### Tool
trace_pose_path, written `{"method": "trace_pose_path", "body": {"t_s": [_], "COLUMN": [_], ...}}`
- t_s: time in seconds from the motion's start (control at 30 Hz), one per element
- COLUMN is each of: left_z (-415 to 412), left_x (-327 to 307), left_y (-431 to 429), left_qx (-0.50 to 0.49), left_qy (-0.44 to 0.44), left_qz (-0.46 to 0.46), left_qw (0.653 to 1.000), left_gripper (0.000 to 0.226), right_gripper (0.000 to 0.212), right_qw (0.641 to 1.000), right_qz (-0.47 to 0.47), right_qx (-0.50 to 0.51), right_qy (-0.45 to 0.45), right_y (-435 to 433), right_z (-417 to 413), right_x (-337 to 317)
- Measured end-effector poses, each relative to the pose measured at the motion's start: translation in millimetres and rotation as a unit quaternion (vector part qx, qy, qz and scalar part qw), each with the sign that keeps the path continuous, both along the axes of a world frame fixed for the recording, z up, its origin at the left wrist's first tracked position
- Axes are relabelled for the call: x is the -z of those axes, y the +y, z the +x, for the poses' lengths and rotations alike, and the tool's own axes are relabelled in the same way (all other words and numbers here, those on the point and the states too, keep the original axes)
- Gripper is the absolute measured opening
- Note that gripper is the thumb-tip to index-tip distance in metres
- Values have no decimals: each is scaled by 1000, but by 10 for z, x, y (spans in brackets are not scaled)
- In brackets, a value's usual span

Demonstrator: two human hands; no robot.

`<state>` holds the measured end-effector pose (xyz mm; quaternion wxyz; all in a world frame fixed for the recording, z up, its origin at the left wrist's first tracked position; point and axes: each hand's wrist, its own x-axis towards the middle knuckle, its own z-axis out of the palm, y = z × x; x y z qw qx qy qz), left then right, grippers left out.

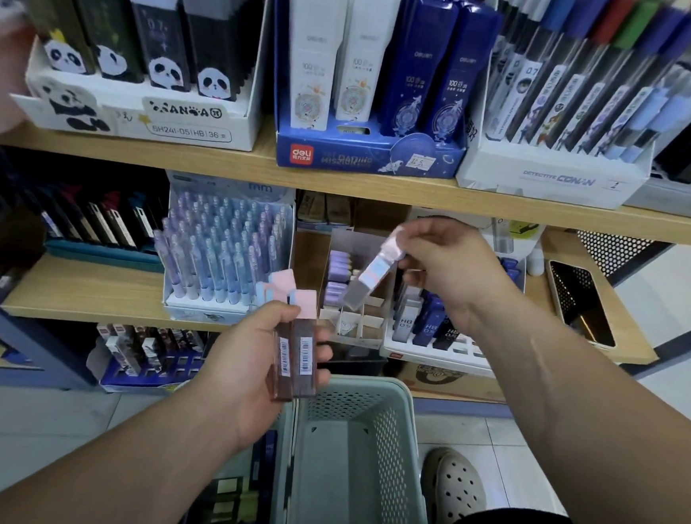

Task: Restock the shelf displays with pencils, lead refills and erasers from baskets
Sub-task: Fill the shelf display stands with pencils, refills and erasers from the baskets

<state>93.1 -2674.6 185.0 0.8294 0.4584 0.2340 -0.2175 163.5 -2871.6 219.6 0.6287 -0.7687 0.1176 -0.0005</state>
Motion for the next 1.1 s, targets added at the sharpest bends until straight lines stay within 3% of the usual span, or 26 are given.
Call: {"method": "trace_pose_path", "body": {"t_s": [0.1,0.37,0.5,0.6,0.7,0.93,1.1], "left_z": [29,14,-1,-7,-2,22,27], "left_x": [13,15,9,10,15,43,26], "left_y": [23,50,75,88,103,134,122], "left_qx": [-1,2,4,6,7,-1,0], "left_qy": [-8,-14,-22,-25,-29,-27,-26], "left_qz": [-11,2,5,5,4,9,7], "left_qw": [1000,1000,1000,1000,1000,1000,1000], "left_gripper": [38,36,36,35,35,34,34], "right_gripper": [11,18,10,19,6,17,67], "right_qw": [996,977,971,950,927,881,833], "right_qz": [-23,-84,-188,-267,-331,-419,-499], "right_qx": [78,156,60,-30,-96,-181,-203], "right_qy": [-39,-120,-136,-161,-151,-120,-128], "right_y": [5,-6,-28,-5,27,13,-55], "right_z": [55,180,190,186,194,223,174], "right_x": [85,196,297,369,414,356,311]}}
